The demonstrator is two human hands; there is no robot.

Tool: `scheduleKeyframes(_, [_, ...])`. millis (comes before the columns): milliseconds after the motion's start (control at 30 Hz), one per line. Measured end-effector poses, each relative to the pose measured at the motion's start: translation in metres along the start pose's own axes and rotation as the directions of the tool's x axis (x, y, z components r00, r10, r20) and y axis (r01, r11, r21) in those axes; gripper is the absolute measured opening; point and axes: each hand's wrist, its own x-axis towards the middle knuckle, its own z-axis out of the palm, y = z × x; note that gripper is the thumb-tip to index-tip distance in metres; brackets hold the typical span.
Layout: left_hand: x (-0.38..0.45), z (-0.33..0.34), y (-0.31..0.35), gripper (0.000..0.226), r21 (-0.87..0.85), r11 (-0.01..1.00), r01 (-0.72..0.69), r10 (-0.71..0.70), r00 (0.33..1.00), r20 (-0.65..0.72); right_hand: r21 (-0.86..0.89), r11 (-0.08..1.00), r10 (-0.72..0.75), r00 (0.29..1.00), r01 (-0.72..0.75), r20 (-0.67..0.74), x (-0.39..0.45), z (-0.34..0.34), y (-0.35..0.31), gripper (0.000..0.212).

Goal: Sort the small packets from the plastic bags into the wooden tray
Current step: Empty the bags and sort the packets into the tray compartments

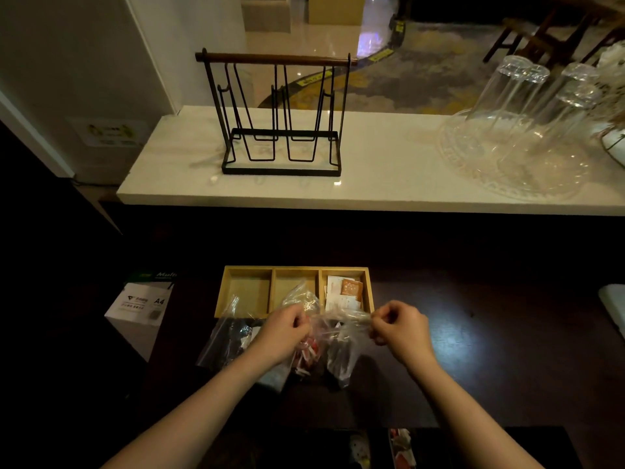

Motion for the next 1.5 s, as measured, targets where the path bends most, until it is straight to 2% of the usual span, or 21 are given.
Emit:
scheduleKeyframes(100, [-0.002, 0.000, 0.006, 0.027, 0.188, 0.980, -0.063, 0.072, 0.997, -0.042, -0.201, 0.972, -0.130, 0.991, 0.119, -0.043, -0.004, -0.009, -0.001, 0.017])
scheduleKeyframes(167, [-0.004, 0.005, 0.015, 0.025, 0.230, 0.969, -0.096, 0.127, 0.984, -0.124, -0.315, 0.931, -0.219, 0.972, 0.183, -0.085, -0.008, -0.011, -0.007, 0.015])
scheduleKeyframes(267, [-0.004, 0.009, 0.024, 0.027, 0.113, 0.989, -0.091, 0.110, 0.979, -0.172, -0.490, 0.842, -0.330, 0.935, 0.228, -0.131, -0.016, -0.012, -0.013, 0.017])
scheduleKeyframes(333, [-0.005, 0.011, 0.029, 0.029, 0.033, 0.997, -0.070, 0.074, 0.986, -0.152, -0.570, 0.758, -0.472, 0.870, 0.316, -0.145, -0.025, -0.011, -0.016, 0.020])
scheduleKeyframes(367, [-0.006, 0.012, 0.032, 0.030, 0.022, 0.998, -0.064, 0.066, 0.988, -0.141, -0.557, 0.726, -0.543, 0.833, 0.402, -0.107, -0.031, -0.009, -0.018, 0.021])
scheduleKeyframes(433, [-0.007, 0.014, 0.035, 0.029, -0.002, 0.998, -0.058, 0.057, 0.988, -0.143, -0.454, 0.686, -0.601, 0.795, 0.569, 0.089, -0.044, 0.000, -0.024, 0.022])
scheduleKeyframes(500, [-0.007, 0.016, 0.036, 0.027, -0.062, 0.997, -0.051, 0.040, 0.986, -0.165, -0.395, 0.678, -0.558, 0.784, 0.620, 0.273, -0.053, 0.011, -0.025, 0.038])
scheduleKeyframes(533, [-0.008, 0.016, 0.037, 0.026, -0.107, 0.993, -0.051, 0.034, 0.986, -0.160, -0.392, 0.680, -0.546, 0.785, 0.620, 0.293, -0.053, 0.017, -0.021, 0.047])
scheduleKeyframes(600, [-0.010, 0.015, 0.036, 0.028, -0.159, 0.985, -0.060, 0.041, 0.992, -0.120, -0.402, 0.708, -0.520, 0.814, 0.581, 0.259, -0.045, 0.025, -0.017, 0.053])
scheduleKeyframes(700, [-0.015, 0.011, 0.035, 0.025, -0.218, 0.972, -0.085, 0.081, 0.996, -0.024, -0.457, 0.692, -0.521, 0.824, 0.560, 0.222, -0.031, 0.027, -0.021, 0.030])
scheduleKeyframes(767, [-0.015, 0.007, 0.033, 0.022, -0.346, 0.932, -0.103, 0.110, 0.994, -0.001, -0.471, 0.679, -0.542, 0.817, 0.563, 0.194, -0.026, 0.023, -0.025, 0.019])
scheduleKeyframes(867, [-0.011, -0.005, 0.023, 0.023, -0.516, 0.854, -0.065, 0.041, 0.998, -0.057, -0.442, 0.668, -0.609, 0.781, 0.599, 0.138, -0.019, 0.010, -0.041, 0.010])
scheduleKeyframes(967, [-0.003, -0.018, 0.006, 0.023, -0.642, 0.767, 0.001, -0.097, 0.989, -0.115, -0.287, 0.679, -0.668, 0.731, 0.675, 0.138, -0.016, -0.006, -0.075, 0.008])
scheduleKeyframes(1067, [0.001, -0.026, -0.006, 0.020, -0.728, 0.680, 0.091, -0.193, 0.980, -0.057, -0.049, 0.680, -0.724, 0.681, 0.731, 0.116, -0.016, -0.016, -0.115, 0.005])
scheduleKeyframes(1167, [-0.001, -0.031, -0.009, 0.045, -0.831, 0.522, 0.192, -0.127, 0.981, 0.147, 0.144, 0.689, -0.722, 0.690, 0.710, 0.050, -0.013, -0.018, -0.148, 0.004])
scheduleKeyframes(1233, [-0.003, -0.037, -0.009, 0.051, -0.894, 0.386, 0.229, -0.053, 0.973, 0.227, 0.139, 0.693, -0.717, 0.696, 0.708, 0.031, -0.005, -0.014, -0.160, 0.005])
scheduleKeyframes(1300, [-0.001, -0.044, -0.009, 0.045, -0.933, 0.308, 0.186, -0.127, 0.980, 0.153, 0.089, 0.706, -0.708, 0.705, 0.703, 0.040, 0.005, -0.006, -0.164, 0.009])
scheduleKeyframes(1333, [0.002, -0.047, -0.010, 0.037, -0.939, 0.316, 0.136, -0.198, 0.977, 0.075, 0.070, 0.717, -0.697, 0.715, 0.694, 0.045, 0.011, -0.002, -0.163, 0.010])
scheduleKeyframes(1433, [0.009, -0.063, -0.023, 0.022, -0.896, 0.443, 0.009, -0.349, 0.923, -0.164, -0.013, 0.749, -0.659, 0.748, 0.662, 0.084, 0.029, 0.012, -0.152, 0.014])
scheduleKeyframes(1500, [0.010, -0.077, -0.036, 0.022, -0.835, 0.550, -0.021, -0.379, 0.885, -0.271, -0.128, 0.741, -0.649, 0.752, 0.659, 0.115, 0.040, 0.020, -0.143, 0.019])
